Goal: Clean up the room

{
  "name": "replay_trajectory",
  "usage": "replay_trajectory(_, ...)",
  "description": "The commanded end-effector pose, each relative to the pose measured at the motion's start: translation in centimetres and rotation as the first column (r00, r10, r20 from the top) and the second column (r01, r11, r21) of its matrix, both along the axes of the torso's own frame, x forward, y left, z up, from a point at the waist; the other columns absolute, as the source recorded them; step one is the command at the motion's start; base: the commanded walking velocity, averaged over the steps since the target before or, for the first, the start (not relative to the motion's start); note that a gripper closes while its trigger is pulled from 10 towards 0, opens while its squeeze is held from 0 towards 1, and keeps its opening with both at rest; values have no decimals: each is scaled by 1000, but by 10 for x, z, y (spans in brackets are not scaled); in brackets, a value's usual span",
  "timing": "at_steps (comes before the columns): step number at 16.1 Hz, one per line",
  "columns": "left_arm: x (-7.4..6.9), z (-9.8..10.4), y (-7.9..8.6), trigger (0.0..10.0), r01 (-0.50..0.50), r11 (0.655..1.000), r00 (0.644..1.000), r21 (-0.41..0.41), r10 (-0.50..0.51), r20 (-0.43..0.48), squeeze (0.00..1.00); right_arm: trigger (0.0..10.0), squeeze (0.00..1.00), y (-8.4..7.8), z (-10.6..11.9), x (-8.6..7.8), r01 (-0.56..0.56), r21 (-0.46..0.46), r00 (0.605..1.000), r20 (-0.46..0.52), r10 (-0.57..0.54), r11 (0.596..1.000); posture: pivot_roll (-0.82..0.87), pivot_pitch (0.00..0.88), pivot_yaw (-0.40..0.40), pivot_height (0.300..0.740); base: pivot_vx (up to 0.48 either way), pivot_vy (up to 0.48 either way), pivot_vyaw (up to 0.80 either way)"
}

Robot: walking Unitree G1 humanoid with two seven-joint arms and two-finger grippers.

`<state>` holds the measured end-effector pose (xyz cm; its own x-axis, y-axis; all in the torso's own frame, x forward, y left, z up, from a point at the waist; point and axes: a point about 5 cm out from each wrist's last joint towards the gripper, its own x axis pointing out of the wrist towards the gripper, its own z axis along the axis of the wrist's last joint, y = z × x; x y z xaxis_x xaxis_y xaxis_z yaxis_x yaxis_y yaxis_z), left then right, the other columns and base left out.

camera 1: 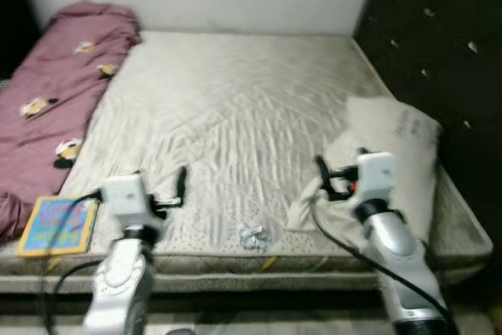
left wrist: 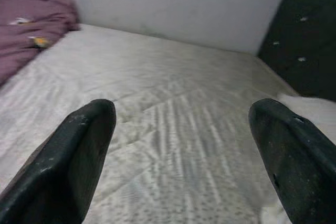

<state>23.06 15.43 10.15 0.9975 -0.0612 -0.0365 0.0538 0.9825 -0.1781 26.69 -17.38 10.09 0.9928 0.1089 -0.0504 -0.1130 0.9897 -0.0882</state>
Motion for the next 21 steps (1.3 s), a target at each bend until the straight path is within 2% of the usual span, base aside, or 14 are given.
replay_trajectory(1,-1,1,9,10000,-23,1000,1000,19,23,-2,0,10000,0,8,2,3,-24,19,1000,5,24,1000,28,0,-50,740,0,472,0)
replay_trajectory(4,-1,1,9,10000,-28,999,1000,29,28,-4,0,10000,0,9,2,3,-26,20,1000,2,26,999,29,0,-51,740,0,427,0)
replay_trajectory(11,-2,5,8,10000,-10,999,1000,33,10,18,0,10000,0,9,2,4,-25,24,1000,2,25,999,27,0,-47,740,0,0,0)
replay_trajectory(15,-2,5,7,10000,-3,1000,1000,23,2,20,0,10000,0,8,2,5,-23,25,1000,0,23,999,25,0,-49,740,307,0,0)
replay_trajectory(18,-2,5,7,10000,0,1000,1000,23,0,20,0,10000,0,8,2,5,-25,25,1000,1,25,999,23,0,-48,740,330,0,-638)
replay_trajectory(21,-2,5,8,10000,-14,999,1000,33,13,18,0,10000,0,9,2,5,-24,26,1000,0,24,999,24,0,-46,740,216,0,0)
